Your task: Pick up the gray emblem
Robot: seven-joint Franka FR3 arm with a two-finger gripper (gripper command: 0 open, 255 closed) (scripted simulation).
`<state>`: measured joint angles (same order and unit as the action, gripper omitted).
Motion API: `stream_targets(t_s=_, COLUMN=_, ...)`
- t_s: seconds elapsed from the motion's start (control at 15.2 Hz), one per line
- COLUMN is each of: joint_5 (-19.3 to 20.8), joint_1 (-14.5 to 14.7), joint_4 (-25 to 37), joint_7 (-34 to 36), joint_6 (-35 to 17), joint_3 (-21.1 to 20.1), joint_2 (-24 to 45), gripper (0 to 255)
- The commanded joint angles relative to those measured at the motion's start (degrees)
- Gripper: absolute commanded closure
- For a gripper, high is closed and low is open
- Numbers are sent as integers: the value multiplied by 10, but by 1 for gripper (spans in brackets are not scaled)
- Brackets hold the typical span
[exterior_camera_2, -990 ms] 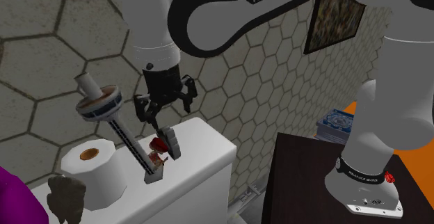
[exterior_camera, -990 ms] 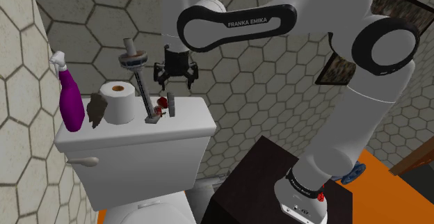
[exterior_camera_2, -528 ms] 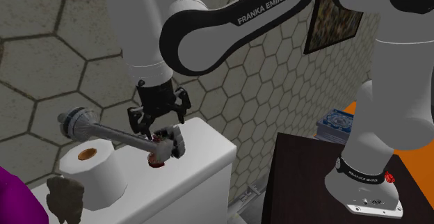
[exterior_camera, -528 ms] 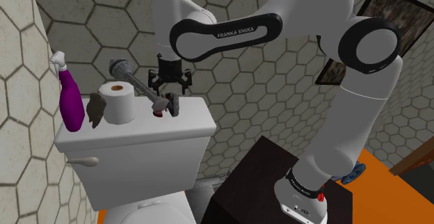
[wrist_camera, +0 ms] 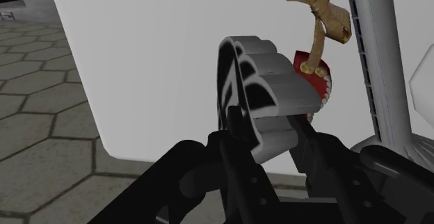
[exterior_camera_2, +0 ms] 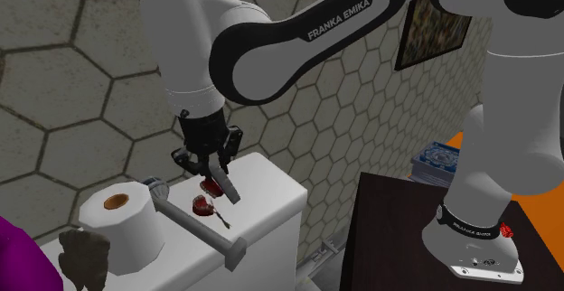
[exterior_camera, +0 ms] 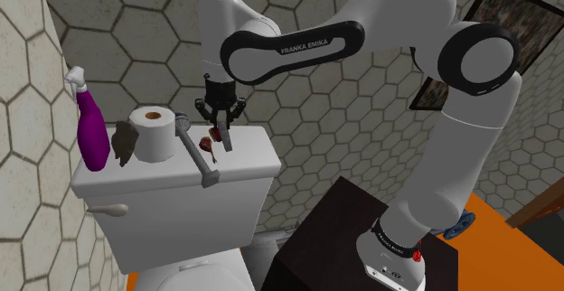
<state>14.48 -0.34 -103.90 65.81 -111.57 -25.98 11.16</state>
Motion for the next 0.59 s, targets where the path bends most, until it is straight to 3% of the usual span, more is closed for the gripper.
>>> stream_targets(t_s=0.0, joint_5=0, joint_1=0, joint_4=-1, joint_7=0, joint_6=-1, joint_3=0, joint_2=2, gripper=255)
stream_targets(t_s=0.53, joint_5=-6, joint_1=0, joint_4=18, joint_7=-6, joint_6=25, joint_3=-2, joint_2=-6, gripper=255)
